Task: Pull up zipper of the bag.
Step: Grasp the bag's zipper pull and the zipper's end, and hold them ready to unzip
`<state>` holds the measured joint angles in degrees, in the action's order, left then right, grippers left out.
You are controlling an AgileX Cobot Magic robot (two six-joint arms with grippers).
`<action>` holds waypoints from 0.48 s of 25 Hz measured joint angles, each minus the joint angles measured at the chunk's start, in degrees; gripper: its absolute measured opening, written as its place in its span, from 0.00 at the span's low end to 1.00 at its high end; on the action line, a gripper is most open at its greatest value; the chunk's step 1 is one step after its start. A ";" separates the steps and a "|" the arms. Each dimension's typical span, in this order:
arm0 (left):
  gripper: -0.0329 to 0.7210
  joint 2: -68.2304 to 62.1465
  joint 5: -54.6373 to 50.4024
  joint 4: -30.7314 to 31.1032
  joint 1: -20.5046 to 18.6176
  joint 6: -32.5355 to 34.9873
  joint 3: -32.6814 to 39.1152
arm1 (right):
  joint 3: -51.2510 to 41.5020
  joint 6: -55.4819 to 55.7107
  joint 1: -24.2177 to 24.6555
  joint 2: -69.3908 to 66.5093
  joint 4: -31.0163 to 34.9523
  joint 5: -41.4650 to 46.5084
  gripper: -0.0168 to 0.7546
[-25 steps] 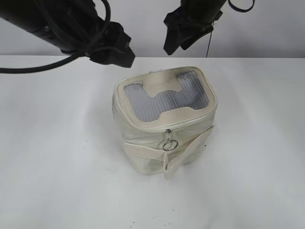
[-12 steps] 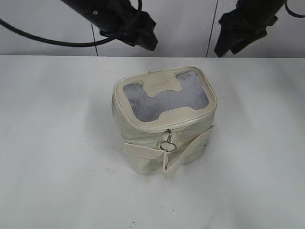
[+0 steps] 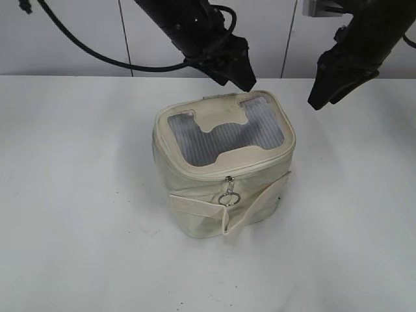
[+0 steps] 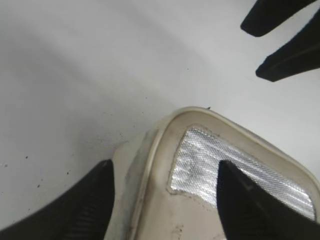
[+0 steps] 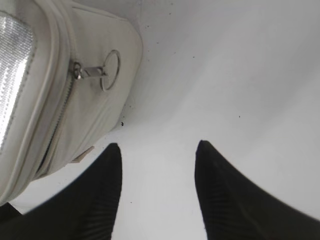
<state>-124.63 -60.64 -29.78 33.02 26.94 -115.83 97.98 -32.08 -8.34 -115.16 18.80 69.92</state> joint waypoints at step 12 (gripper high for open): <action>0.69 -7.63 -4.57 -6.10 0.00 6.64 -4.51 | -3.44 -0.19 0.25 0.10 0.69 -0.13 0.50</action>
<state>-132.26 -65.22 -35.88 33.02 33.58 -120.33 94.54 -32.27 -8.10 -115.05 19.49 69.79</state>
